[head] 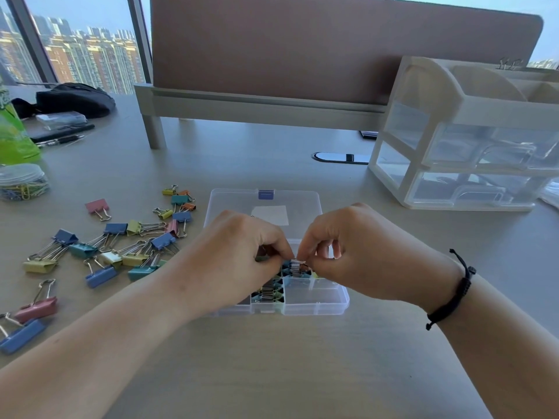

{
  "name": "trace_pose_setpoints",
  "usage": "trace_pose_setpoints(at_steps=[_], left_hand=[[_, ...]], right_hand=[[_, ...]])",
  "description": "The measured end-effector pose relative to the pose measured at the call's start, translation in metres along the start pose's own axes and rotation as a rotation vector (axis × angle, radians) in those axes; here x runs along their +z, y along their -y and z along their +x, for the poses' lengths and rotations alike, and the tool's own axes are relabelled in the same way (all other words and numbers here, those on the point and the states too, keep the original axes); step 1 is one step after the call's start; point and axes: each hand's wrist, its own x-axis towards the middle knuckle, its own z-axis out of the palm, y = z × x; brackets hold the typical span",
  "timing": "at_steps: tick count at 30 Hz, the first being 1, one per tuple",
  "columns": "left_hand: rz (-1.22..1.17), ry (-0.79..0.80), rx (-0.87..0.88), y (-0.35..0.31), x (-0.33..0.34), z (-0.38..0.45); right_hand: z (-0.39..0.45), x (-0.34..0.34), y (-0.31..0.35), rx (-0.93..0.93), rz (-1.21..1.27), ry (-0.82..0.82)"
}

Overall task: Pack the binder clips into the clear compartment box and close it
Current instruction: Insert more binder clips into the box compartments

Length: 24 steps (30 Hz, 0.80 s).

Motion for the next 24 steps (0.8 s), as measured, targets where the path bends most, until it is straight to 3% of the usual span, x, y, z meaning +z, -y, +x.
trace_pose_setpoints(at_steps=[24], left_hand=[[-0.025, 0.033, -0.046, 0.0022, -0.0013, 0.0034]], right_hand=[[0.0055, 0.0091, -0.0101, -0.040, 0.059, -0.096]])
